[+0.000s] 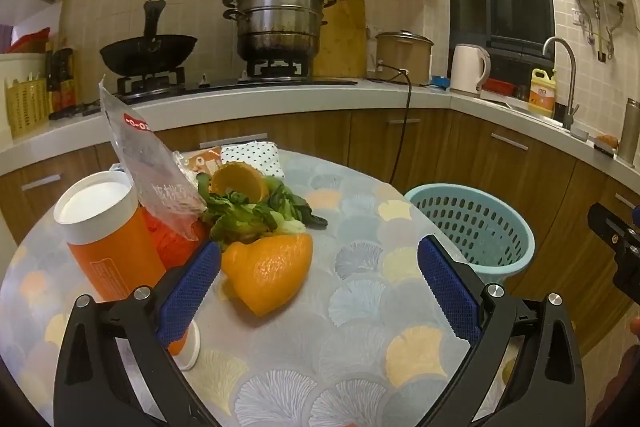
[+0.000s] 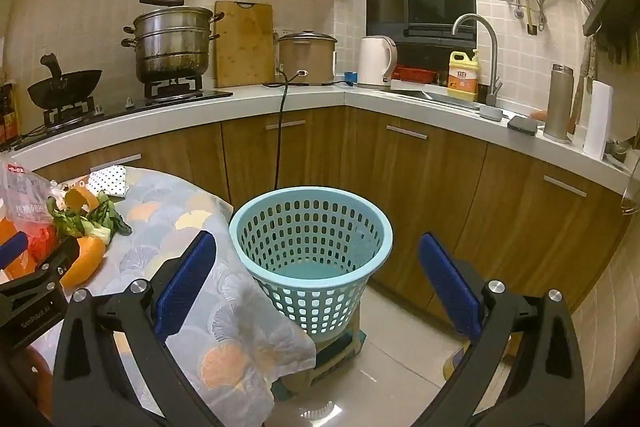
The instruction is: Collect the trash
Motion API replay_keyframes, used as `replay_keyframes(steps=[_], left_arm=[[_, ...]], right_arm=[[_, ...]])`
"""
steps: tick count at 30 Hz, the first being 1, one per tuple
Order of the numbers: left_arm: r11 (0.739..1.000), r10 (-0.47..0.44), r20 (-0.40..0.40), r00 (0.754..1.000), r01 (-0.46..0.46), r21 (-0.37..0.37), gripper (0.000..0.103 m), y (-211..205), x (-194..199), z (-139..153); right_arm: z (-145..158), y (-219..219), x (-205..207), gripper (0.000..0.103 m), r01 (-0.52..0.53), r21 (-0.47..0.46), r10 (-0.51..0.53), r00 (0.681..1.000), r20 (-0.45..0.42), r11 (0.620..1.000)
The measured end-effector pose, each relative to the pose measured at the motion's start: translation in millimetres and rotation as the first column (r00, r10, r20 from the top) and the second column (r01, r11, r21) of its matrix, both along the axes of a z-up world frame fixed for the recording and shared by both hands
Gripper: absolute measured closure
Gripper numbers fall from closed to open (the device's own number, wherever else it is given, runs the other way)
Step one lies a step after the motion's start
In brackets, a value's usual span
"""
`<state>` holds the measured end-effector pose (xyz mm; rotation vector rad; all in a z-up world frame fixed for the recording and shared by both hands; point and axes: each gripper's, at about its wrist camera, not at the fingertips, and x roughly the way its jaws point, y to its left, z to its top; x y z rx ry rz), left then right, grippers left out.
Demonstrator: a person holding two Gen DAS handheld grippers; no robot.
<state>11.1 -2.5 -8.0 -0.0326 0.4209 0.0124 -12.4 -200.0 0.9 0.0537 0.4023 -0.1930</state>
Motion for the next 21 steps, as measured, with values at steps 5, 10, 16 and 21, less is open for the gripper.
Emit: replay_keyframes(steps=[5, 10, 16, 21], left_arm=[[1.000, -0.001, -0.005, 1.000, 0.001, -0.005, 0.008, 1.8, 0.1, -0.7], [1.000, 0.001, -0.004, 1.000, -0.001, -0.003, 0.008, 0.6, -0.1, -1.1], [1.000, 0.003, -0.006, 1.000, -0.003, -0.006, 0.008, 0.2, 0.5, -0.3], [1.000, 0.004, -0.008, 1.000, -0.004, -0.008, 0.008, 1.1, 0.4, -0.9]], right_arm=[[0.7, -2.2, -1.9, 0.007, 0.002, 0.036, -0.002, 1.000, 0.026, 0.999], [2.1, -3.0, -1.7, 0.007, 0.005, 0.033, -0.006, 1.000, 0.030, 0.999], [6.8, -0.1, -0.3, 0.007, 0.001, 0.032, -0.001, 1.000, 0.013, 0.999], [-1.2, -0.3, 2.7, 0.007, -0.003, 0.032, 0.003, 1.000, 0.006, 0.999]])
